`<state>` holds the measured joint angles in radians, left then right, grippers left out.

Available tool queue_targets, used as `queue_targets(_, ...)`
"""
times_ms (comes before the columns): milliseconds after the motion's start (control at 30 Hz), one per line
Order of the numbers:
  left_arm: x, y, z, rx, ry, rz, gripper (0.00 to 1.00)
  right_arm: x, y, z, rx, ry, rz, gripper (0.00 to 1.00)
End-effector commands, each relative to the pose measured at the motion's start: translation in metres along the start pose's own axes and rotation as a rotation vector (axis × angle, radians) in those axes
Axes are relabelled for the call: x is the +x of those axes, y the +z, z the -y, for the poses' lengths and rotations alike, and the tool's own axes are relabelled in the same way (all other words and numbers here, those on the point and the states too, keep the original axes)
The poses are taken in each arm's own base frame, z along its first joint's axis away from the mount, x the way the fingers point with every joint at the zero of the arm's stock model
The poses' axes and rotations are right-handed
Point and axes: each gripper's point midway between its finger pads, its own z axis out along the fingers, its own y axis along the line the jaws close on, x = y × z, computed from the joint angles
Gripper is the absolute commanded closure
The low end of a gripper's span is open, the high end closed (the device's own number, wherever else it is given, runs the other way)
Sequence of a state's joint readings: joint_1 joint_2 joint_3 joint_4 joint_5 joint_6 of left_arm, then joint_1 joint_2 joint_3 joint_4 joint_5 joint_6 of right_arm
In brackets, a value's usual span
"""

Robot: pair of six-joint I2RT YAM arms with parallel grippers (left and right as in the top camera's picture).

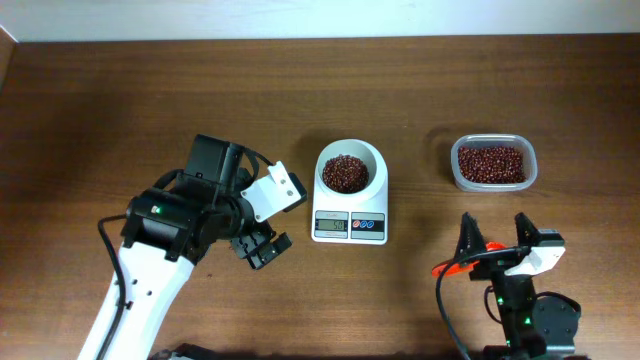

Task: Scoop and weigh 50g on scale

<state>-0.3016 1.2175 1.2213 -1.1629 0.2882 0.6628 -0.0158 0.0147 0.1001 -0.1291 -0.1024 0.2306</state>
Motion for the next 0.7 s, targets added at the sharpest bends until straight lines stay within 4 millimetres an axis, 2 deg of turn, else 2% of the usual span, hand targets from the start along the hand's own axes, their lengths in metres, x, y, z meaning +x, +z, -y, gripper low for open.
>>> queue_targets(0, -0.003, -0.003, -0.001, -0.007, 0.017, 0.013, 0.01, 0.005, 0.001, 0.002, 0.008, -0.075, 0.004, 0.01)
queue_targets(267, -0.003, -0.003, -0.001, -0.007, 0.017, 0.013, 0.01, 0.027, 0.007, 0.012, 0.033, -0.102, -0.02, 0.01)
queue_targets(433, -0.003, -0.003, -0.001, -0.007, 0.017, 0.013, 0.01, 0.026, 0.006, 0.021, 0.077, -0.101, -0.018, 0.01)
queue_targets(500, -0.003, -0.003, -0.001, -0.007, 0.017, 0.013, 0.01, 0.026, 0.006, 0.021, 0.078, -0.154, -0.02, 0.01)
queue_targets(667, -0.003, -0.003, -0.001, -0.007, 0.017, 0.013, 0.01, 0.026, 0.006, 0.021, 0.076, -0.153, -0.02, 0.01)
